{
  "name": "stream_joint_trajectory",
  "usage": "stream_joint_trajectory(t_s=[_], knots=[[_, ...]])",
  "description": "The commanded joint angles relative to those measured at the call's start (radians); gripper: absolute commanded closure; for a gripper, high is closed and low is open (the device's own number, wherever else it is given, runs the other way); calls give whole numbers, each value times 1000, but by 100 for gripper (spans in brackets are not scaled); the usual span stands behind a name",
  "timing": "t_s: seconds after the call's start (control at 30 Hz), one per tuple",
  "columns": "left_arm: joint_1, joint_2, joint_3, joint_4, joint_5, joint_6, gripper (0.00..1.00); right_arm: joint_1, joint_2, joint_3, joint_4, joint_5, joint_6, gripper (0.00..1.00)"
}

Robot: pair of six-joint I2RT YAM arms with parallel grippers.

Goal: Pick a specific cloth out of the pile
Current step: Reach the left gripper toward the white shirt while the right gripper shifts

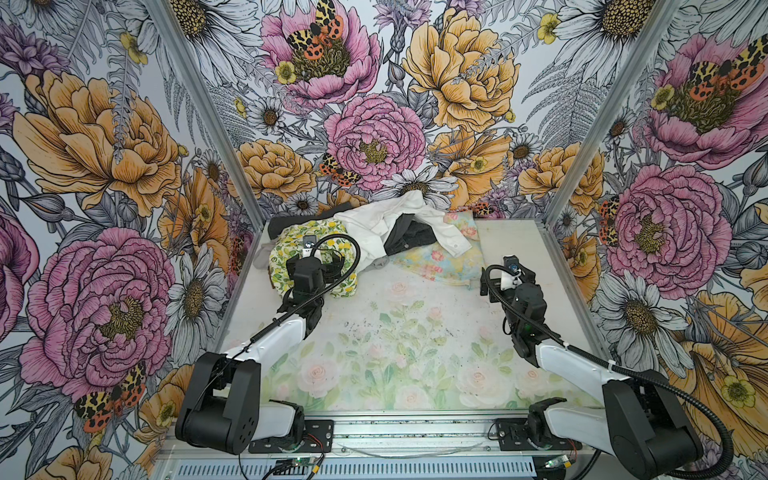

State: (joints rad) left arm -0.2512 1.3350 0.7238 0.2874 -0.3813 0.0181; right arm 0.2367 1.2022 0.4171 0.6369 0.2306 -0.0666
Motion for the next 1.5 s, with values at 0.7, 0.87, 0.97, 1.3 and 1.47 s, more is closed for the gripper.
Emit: stream_joint_trajectory(t_s=[0.7, 0.87, 0.97, 1.3, 1.47], knots=[[-231, 243, 594, -736, 50, -165, 6, 16, 2, -13, 20, -175, 50, 4], [-251, 349, 704, -797, 55, -194, 8, 15, 7, -11, 18, -185, 46, 4], [-255, 415, 769, -832, 79, -208, 9, 15, 9, -3, 7, -226, 48, 3], [-245, 593, 908, -875, 120, -236, 10, 23, 17, 37, -26, -505, 71, 4], [-226, 659, 970, -878, 122, -258, 10, 43, 35, 47, -35, -541, 68, 4]])
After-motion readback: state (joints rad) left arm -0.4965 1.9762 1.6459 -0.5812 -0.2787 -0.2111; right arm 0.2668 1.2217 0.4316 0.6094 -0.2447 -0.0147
